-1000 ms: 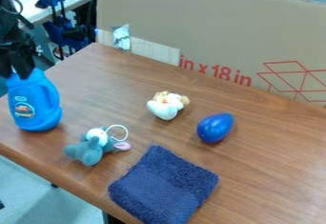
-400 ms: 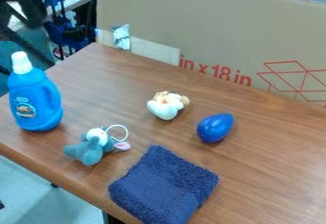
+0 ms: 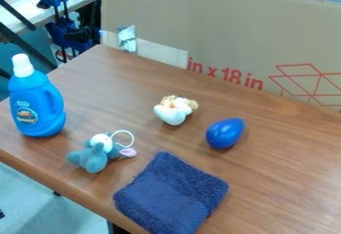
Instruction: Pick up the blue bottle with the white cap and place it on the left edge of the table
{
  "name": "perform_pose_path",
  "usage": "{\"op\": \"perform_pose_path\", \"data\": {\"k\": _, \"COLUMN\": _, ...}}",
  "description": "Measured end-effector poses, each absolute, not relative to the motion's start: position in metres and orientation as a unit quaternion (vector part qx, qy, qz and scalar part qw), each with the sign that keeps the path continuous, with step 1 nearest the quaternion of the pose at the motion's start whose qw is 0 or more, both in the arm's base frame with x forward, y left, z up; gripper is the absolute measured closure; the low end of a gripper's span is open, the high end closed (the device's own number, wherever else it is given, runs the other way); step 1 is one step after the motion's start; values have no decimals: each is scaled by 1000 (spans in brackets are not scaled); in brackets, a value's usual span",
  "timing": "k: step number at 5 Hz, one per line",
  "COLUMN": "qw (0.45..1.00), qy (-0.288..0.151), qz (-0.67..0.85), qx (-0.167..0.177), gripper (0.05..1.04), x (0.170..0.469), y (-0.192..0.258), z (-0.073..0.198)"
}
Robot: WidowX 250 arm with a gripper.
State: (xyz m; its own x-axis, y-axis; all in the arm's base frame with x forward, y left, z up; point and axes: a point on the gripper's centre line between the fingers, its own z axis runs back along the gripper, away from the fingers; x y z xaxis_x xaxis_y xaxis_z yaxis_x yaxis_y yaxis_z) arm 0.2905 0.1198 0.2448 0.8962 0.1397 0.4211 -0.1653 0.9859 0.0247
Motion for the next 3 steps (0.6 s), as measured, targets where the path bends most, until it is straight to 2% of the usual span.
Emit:
{"op": "perform_pose_path", "data": {"k": 1, "qw": 978, "qy": -207, "qz": -16, "qx": 22, "gripper": 77, "x": 323, "y": 66, "z": 237}}
{"op": "perform_pose_path", "data": {"k": 2, "qw": 979, "qy": -186, "qz": -85, "qx": 10, "gripper": 78, "x": 347, "y": 20, "z": 207}}
{"op": "perform_pose_path", "data": {"k": 3, "qw": 981, "qy": -142, "qz": -131, "qx": -4, "gripper": 78, "x": 359, "y": -34, "z": 167}}
